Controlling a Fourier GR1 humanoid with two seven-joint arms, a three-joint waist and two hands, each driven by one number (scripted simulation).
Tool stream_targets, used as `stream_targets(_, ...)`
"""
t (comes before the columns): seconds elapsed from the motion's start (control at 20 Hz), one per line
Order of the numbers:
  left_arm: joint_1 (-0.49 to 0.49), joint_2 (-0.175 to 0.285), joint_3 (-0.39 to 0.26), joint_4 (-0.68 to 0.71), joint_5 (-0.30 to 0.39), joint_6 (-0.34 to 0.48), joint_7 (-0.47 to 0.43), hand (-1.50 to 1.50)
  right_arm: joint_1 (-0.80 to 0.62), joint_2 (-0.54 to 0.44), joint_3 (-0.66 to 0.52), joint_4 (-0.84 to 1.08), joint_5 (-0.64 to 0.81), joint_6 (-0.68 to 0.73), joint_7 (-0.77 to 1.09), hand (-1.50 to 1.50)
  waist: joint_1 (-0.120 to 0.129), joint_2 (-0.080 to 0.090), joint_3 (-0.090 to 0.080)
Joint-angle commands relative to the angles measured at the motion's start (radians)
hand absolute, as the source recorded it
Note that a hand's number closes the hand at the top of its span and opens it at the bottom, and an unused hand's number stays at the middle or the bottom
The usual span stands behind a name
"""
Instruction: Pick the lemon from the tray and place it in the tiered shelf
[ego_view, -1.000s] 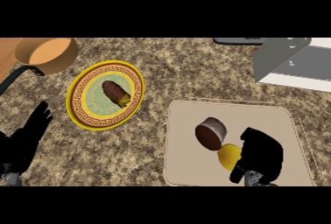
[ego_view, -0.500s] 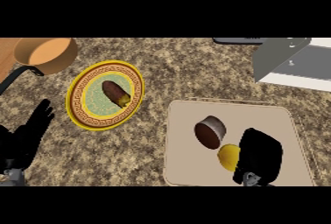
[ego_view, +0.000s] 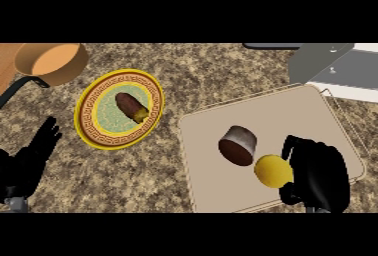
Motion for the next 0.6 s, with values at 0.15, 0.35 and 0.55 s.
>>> stream_targets(0.15,0.011,0.013,0.017,-0.009,0.006,-0.004,0.002,0.00,0.012,-0.201,-0.209,-0.104,-0.386,-0.087,-0.487,1.50,-0.012,0.002,0.005)
stream_targets(0.35,0.025,0.009,0.025,-0.014,0.004,0.005,0.002,0.00,0.019,-0.292,-0.492,-0.125,-0.679,0.016,-0.624,1.50,-0.021,-0.001,0.001)
stream_targets(0.55,0.031,-0.009,0.006,-0.026,0.000,0.004,0.017,0.00,0.013,-0.297,-0.702,-0.111,-0.963,0.121,-0.661,1.50,-0.026,-0.004,0.000)
